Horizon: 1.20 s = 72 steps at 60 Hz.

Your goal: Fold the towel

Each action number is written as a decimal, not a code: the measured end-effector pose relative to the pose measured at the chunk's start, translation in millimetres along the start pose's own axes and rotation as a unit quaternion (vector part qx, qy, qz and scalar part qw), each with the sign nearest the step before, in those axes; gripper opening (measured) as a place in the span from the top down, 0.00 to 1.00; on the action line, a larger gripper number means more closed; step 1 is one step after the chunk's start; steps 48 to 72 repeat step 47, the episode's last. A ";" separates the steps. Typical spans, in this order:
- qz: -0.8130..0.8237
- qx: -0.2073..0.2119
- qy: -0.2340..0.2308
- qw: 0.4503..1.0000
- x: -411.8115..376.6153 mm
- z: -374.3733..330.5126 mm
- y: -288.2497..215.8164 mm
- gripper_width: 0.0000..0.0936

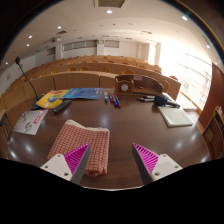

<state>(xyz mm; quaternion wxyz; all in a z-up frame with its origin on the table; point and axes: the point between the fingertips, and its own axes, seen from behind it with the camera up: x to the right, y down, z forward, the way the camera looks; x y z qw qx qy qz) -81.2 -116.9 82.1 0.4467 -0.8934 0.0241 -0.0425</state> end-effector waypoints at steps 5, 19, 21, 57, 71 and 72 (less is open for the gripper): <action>0.001 0.010 -0.008 1.000 -14.6 -24.4 -3.7 0.09; -0.005 0.055 0.011 0.998 -48.2 -115.7 -8.1 0.09; -0.005 0.060 0.017 0.998 -52.9 -130.2 -5.6 0.09; -0.006 0.060 0.056 0.997 -109.0 -259.9 48.0 0.09; -0.006 0.060 0.056 0.997 -109.0 -259.9 48.0 0.09; -0.006 0.060 0.056 0.997 -109.0 -259.9 48.0 0.09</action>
